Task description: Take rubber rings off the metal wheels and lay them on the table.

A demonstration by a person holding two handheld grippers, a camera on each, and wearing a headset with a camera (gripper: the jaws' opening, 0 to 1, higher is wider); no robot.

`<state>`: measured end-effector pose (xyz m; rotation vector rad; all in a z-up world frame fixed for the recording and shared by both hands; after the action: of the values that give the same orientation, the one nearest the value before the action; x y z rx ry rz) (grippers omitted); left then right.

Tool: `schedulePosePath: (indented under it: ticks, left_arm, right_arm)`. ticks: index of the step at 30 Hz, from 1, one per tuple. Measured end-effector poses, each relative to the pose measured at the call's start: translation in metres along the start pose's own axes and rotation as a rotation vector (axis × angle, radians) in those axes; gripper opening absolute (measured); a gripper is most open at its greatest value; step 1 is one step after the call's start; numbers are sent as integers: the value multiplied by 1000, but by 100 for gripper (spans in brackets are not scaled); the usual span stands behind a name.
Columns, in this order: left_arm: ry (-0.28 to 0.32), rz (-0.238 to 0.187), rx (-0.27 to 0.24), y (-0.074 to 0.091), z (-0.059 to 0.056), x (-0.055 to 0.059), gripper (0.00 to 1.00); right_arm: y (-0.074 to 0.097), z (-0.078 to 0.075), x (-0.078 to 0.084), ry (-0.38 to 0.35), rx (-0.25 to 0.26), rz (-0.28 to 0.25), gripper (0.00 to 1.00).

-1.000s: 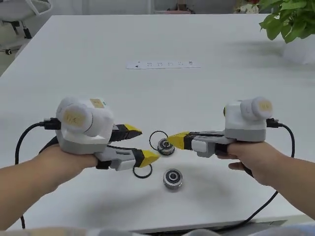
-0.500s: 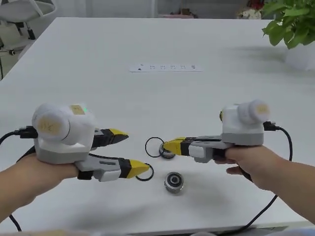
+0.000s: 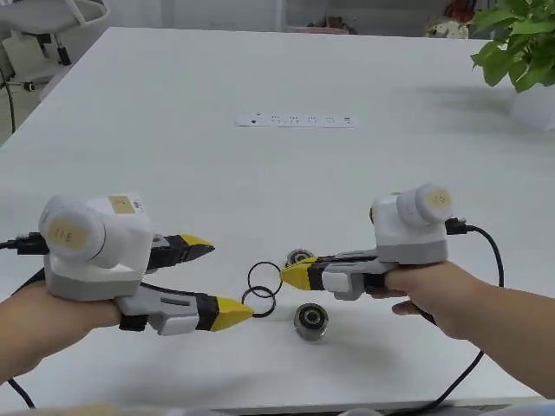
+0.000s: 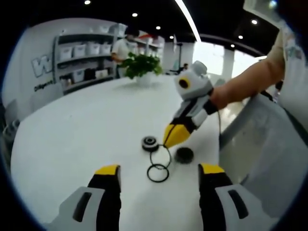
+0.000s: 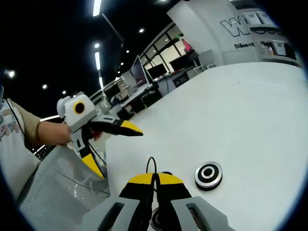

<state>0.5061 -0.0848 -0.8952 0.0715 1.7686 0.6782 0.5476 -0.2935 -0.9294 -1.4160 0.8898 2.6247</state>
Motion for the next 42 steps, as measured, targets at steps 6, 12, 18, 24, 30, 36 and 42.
schedulePosePath:
  ticks: [6,12,18,24,30,36,42]
  left_arm:
    - [9,-2,-8,5,1,3,66]
    - [18,2,-12,7,1,7,66]
    - [24,2,-12,6,1,8,66]
    - [32,7,-12,6,1,11,66]
    - [42,11,-14,5,2,12,65]
    - [47,14,-11,4,2,13,65]
    - [52,18,-12,4,2,14,65]
  right_arm:
    - [-8,-5,5,6,8,45,0]
    - [-15,-5,6,8,0,71,0]
    - [-21,-7,9,0,7,94,0]
    - [-24,-9,11,-2,8,105,0]
    - [-25,-12,14,-9,16,114,0]
    - [-24,-16,16,-33,38,125,0]
    - [-24,-18,17,-48,49,128,3]
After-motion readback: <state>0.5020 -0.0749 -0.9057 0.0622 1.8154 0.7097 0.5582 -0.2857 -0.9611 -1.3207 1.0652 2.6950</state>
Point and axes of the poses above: the centre of the closed fingertips' face, and the gripper's own axes: y roughly backward along the fingers, z roughly to its left, x roughly out of its underside, the point moved 10 cm from there along y, roughly backward along the fingers, and after that the axes turned 9 degrees about x, right-handed, at the moved point
